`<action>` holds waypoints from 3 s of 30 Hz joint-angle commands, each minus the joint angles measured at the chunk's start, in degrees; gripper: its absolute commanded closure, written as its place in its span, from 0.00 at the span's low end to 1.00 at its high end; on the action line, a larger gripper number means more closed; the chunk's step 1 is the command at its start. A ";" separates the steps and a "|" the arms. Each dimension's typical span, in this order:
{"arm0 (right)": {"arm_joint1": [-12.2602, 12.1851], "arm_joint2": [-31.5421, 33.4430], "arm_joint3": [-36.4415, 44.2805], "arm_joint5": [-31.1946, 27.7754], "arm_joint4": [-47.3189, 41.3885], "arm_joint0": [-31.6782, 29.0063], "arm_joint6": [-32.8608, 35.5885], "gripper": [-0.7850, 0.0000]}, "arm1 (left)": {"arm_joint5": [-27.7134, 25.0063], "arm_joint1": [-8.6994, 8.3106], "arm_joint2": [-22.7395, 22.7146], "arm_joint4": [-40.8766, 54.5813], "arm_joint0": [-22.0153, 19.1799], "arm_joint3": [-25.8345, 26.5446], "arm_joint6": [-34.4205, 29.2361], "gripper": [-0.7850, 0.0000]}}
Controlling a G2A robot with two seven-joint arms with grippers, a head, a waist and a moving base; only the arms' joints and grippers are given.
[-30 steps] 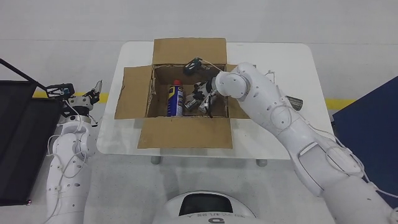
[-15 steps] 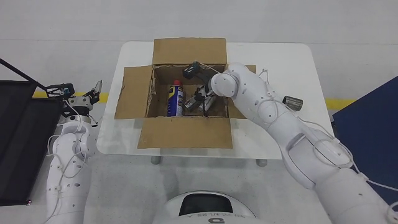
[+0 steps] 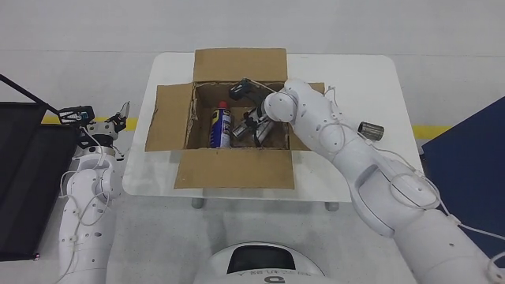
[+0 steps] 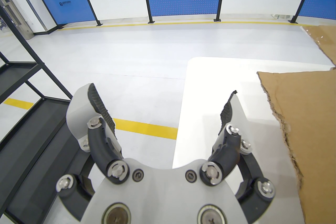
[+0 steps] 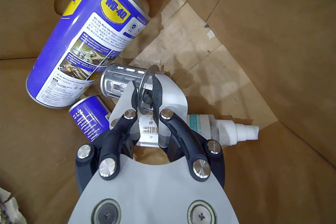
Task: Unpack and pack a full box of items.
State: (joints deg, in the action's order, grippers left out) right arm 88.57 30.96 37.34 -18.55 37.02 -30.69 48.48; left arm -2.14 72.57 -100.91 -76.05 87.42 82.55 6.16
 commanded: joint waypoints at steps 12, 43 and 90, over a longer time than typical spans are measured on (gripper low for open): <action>-3.75 4.87 9.19 -0.74 5.89 -4.23 -7.96 1.00 | 0.00 0.00 0.00 0.00 0.00 0.00 0.00 0.00; -19.96 53.26 62.90 -14.50 15.22 -56.43 -47.81 1.00 | 0.00 0.00 0.00 0.00 0.00 0.00 0.00 0.00; -20.21 62.44 40.20 27.29 24.15 -49.11 -41.15 1.00 | 0.00 0.00 0.00 0.00 0.00 0.00 0.00 0.00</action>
State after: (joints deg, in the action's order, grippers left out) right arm 68.30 93.85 77.76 7.98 60.56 -80.19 7.35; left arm -2.14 72.57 -100.91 -76.05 87.42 82.55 6.16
